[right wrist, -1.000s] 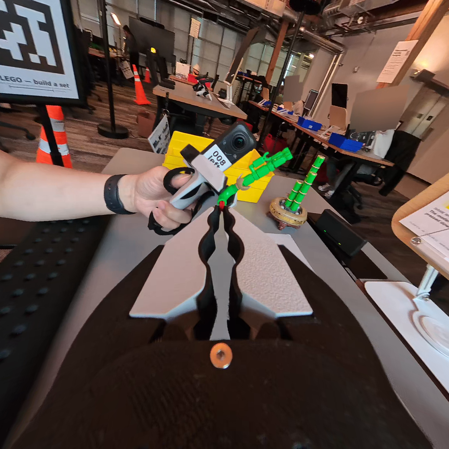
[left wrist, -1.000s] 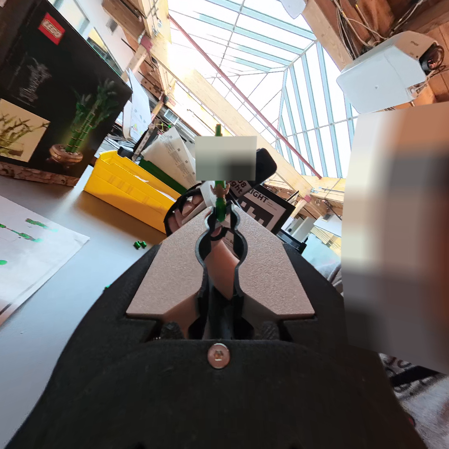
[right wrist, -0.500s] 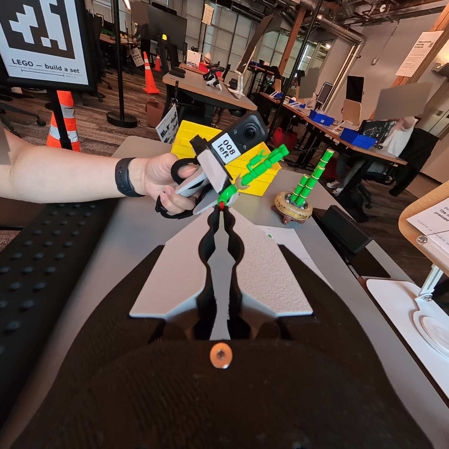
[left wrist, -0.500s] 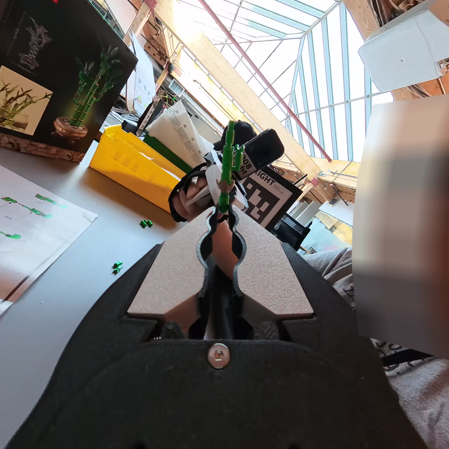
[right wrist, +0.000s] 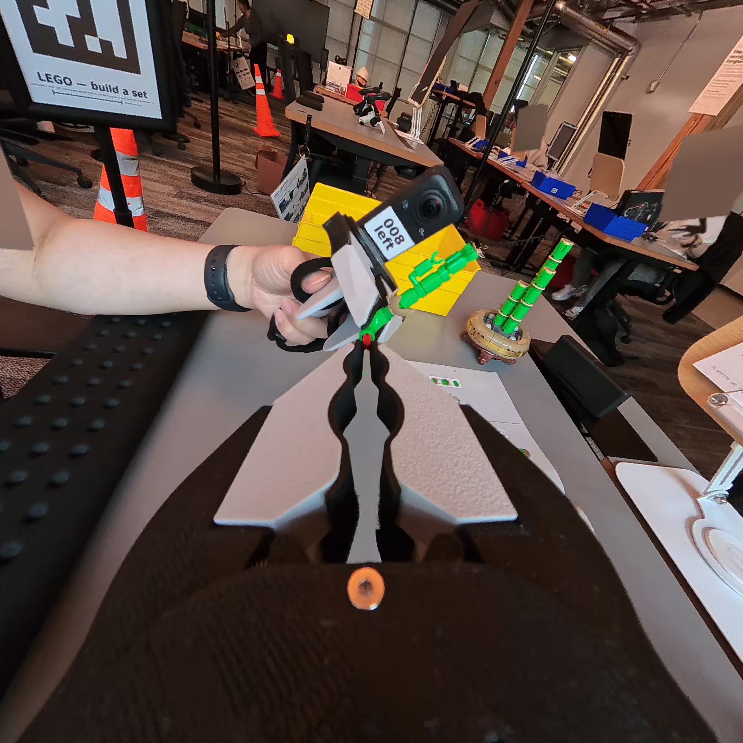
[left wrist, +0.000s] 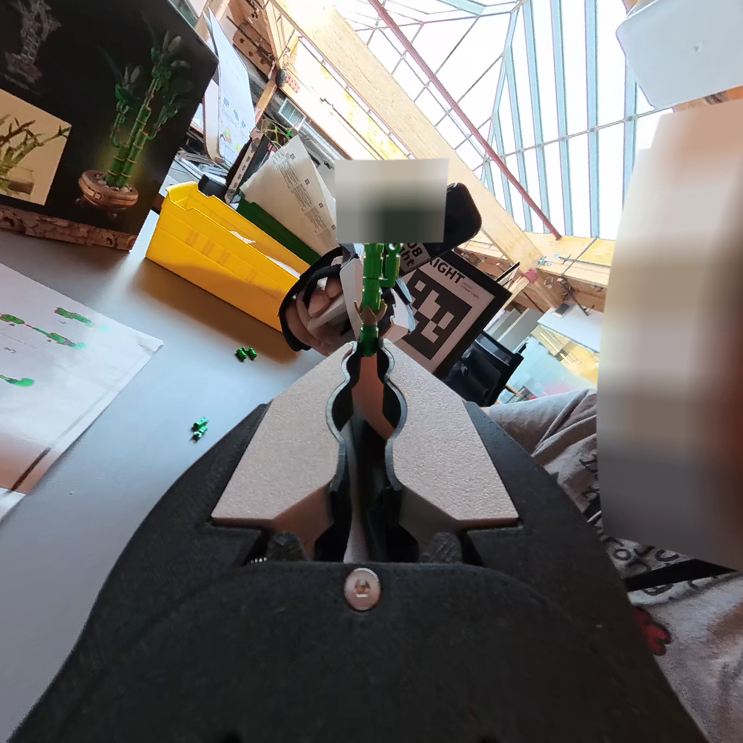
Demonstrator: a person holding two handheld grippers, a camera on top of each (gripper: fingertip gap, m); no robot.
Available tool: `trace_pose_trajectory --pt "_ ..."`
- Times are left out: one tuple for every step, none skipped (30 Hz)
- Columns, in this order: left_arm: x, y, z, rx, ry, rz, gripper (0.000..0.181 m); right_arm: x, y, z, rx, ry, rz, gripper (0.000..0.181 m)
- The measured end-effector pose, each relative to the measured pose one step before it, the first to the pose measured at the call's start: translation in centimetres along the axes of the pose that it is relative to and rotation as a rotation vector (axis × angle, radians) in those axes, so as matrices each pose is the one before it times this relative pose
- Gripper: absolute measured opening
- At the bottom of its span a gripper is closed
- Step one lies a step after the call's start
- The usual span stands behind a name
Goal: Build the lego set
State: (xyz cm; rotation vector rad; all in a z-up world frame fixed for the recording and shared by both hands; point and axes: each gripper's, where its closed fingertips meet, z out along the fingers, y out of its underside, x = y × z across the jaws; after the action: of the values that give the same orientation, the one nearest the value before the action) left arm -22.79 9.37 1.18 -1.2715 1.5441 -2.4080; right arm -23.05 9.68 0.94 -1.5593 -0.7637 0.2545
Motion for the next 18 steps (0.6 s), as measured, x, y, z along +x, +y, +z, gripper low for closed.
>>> trace_pose_trajectory --pt "0.026 -0.045 -0.016 0.0025 -0.0068 0.0173 0.006 0.042 -0.050 0.019 0.0025 0.0063 -0.0056 0.003" --pt "-0.010 -0.111 0.010 0.0091 -0.0048 0.0089 0.006 0.094 -0.078 0.001 0.0037 0.0101 -0.0076 0.003" --pt "-0.012 -0.153 0.050 0.0164 0.0002 -0.0022 0.006 0.144 -0.092 -0.044 0.0058 0.0119 -0.0071 0.002" --pt "-0.006 -0.176 0.105 0.0220 0.0049 -0.0081 0.006 0.147 -0.122 -0.088 0.0093 0.0101 -0.0024 0.002" --pt "-0.018 -0.132 0.103 0.0189 0.0078 -0.0104 0.006 0.147 -0.094 -0.085 0.0083 0.0077 0.0007 0.002" --pt "-0.100 -0.090 0.086 0.0142 0.0015 -0.0116 0.006 0.148 0.015 -0.055 0.0014 0.0087 -0.0014 0.002" --pt "-0.226 0.022 0.016 0.0041 -0.0075 -0.0030 0.006 0.101 0.222 -0.009 -0.0137 0.0080 -0.0077 0.002" --pt "-0.238 0.089 -0.012 -0.0034 -0.0083 -0.0012 0.006 0.043 0.256 0.036 -0.0165 0.0057 -0.0105 0.002" --pt "-0.103 0.029 -0.044 -0.0013 -0.0017 -0.0032 0.006 0.018 0.101 0.044 -0.0052 0.0025 -0.0026 0.002" --pt "0.034 -0.074 -0.030 0.0058 0.0053 -0.0028 0.006 0.027 -0.106 0.038 0.0099 -0.0002 0.0073 0.002" --pt "0.047 -0.026 -0.013 0.0016 0.0022 0.0008 0.006 -0.013 -0.038 0.031 0.0055 -0.0033 0.0067 0.002" --pt "-0.088 0.008 -0.008 -0.0009 -0.0093 0.0092 0.006 0.039 0.078 0.027 -0.0047 0.0021 -0.0017 0.002" --pt "-0.199 0.012 -0.006 0.0005 -0.0162 0.0042 0.006 0.092 0.212 0.038 -0.0145 0.0065 -0.0054 0.002" --pt "-0.017 0.025 0.000 0.0006 -0.0005 0.0027 0.006 -0.026 -0.001 -0.008 0.0002 0.0004 -0.0041 0.002" --pt "0.134 -0.028 0.010 0.0033 0.0129 -0.0076 0.006 -0.050 -0.177 -0.016 0.0107 -0.0010 0.0018 0.002" --pt "0.037 -0.042 0.002 0.0042 0.0059 -0.0074 0.006 -0.001 -0.040 0.021 -0.0002 0.0004 0.0022 0.002" --pt "-0.065 0.033 -0.009 -0.0007 -0.0028 0.0034 0.006 0.012 0.070 0.004 -0.0076 0.0022 -0.0041 0.002" --pt "-0.041 0.036 -0.001 -0.0028 -0.0035 0.0019 0.006 -0.007 0.055 0.014 -0.0041 0.0013 -0.0032 0.002"
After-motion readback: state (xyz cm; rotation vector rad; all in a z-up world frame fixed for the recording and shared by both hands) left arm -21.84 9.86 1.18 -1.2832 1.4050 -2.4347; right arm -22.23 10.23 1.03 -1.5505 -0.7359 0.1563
